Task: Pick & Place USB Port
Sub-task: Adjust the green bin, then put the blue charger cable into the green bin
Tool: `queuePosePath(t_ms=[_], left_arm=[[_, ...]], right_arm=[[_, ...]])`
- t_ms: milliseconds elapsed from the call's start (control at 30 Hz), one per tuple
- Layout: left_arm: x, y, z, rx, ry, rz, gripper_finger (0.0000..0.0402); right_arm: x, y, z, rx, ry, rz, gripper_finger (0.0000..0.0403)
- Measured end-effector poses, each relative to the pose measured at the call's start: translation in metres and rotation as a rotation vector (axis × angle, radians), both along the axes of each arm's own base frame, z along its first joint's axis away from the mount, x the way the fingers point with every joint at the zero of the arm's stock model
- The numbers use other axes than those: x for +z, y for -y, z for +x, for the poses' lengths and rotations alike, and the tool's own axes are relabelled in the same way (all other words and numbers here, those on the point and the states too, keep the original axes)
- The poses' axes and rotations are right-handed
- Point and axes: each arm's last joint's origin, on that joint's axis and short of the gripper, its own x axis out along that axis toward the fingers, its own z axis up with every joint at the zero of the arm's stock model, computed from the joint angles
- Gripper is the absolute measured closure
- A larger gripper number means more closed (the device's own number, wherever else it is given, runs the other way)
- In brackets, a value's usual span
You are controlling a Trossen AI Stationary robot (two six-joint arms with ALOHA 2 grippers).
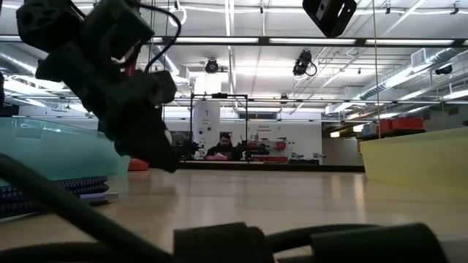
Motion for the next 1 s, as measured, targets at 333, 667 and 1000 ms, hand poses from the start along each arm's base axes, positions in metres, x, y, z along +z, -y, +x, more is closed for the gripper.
queuePosePath(t_ms=[333,667,1000], left_arm=[[0.021,0.051,0.002,-0.234,0.118,-0.345,0.0273],[0.058,0.119,0.000,-0.163,0.034,-0.291,0.0274],[0.058,0.172,0.003,-0.105,-0.076,-0.316,0.0274]], right_arm=[[-0.001,0.001,0.000,-0.017,-0.001,-0.011,0.0366],[-0.001,0.001,0.000,-0.017,-0.001,-0.011,0.0366],[-0.001,0.001,0.000,-0.017,-0.002,-0.011,0.0366]])
